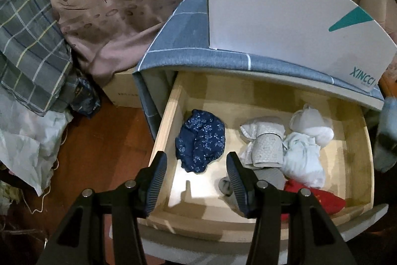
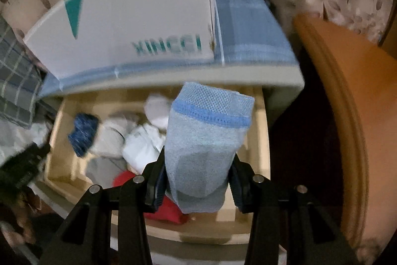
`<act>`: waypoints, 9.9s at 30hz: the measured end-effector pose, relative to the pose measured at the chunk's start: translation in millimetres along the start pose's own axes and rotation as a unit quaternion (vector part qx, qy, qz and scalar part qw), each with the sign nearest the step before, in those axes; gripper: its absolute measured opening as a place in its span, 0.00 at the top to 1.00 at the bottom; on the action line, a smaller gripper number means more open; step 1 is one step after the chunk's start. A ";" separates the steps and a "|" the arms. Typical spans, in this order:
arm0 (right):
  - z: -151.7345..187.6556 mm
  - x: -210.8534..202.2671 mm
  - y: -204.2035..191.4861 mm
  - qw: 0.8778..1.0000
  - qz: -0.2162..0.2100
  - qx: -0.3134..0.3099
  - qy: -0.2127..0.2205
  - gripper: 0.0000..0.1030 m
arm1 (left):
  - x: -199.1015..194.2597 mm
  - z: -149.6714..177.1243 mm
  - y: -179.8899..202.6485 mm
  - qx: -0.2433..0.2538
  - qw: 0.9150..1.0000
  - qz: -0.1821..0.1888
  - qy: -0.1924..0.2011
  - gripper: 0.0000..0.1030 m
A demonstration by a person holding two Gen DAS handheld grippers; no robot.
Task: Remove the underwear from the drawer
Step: 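Lift the blue sock with the right tool toward the white box while the left tool returns to the drawer, then lower the blue sock into the white box and open the right tool, then move the right tool back down into the drawer toward the red underwear, then grasp the red underwear with the right tool, then grasp the grey knit underwear with the left tool while the right tool holds the red underwear, then carry the grey knit underwear with the left tool into the white box and release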
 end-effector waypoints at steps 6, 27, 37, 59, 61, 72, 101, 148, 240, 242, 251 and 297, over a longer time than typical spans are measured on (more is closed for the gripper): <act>-40.5 -41.9 4.6 0.999 0.013 -0.013 0.049 0.61 | 4.7 1.0 -0.8 0.002 1.000 -0.013 -0.006 0.50; -179.1 -63.4 -16.7 0.994 0.015 -0.060 0.085 0.61 | 2.9 -6.6 -18.1 -0.043 0.999 0.006 0.001 0.50; -192.5 -5.7 -19.5 0.997 0.014 -0.068 0.027 0.61 | 2.2 -7.1 -18.3 -0.043 0.999 0.007 0.001 0.50; -169.6 -40.7 -32.7 0.995 -0.009 -0.101 0.024 0.49 | 4.9 -7.9 -18.9 -0.048 0.999 0.008 -0.010 0.50; -157.0 -50.6 -37.1 0.993 -0.015 -0.115 0.019 0.46 | 5.9 -7.7 -19.3 -0.050 0.999 0.008 -0.013 0.50; -55.6 -19.6 -62.0 0.980 -0.058 -0.161 -0.105 0.45 | 7.6 -6.8 -18.0 -0.054 0.998 0.007 -0.018 0.50; 55.5 136.5 -124.1 0.936 -0.082 -0.156 -0.304 0.28 | 8.5 -6.9 -19.6 -0.057 0.998 0.014 -0.021 0.50; 100.4 158.9 -74.0 0.929 -0.049 -0.154 -0.332 0.25 | 25.3 16.0 9.6 0.022 0.994 0.035 -0.102 0.50; 94.8 110.6 -12.1 0.971 -0.069 -0.002 -0.227 0.57 | 57.2 50.4 80.2 0.093 0.960 0.061 -0.258 0.65; 94.6 108.9 -12.2 0.972 -0.068 -0.002 -0.226 0.57 | 46.6 48.4 82.0 0.105 0.965 0.055 -0.234 0.65; 93.3 103.6 -13.4 0.972 -0.060 -0.006 -0.225 0.57 | 0.8 25.8 78.2 0.121 0.975 0.087 -0.165 0.65; 87.5 96.4 -5.3 0.972 -0.067 0.009 -0.224 0.57 | -90.8 -177.7 118.6 0.106 0.977 0.144 0.117 0.65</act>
Point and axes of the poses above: each gripper's, at about its wrist camera, not at the fingertips, and x roughly the way its jaws point, y to its right, z to its underside, the point moved 6 cm from there along x, roughly the way its jaws point, and after that the axes turned 15 degrees about -x, right-handed, at the moved point
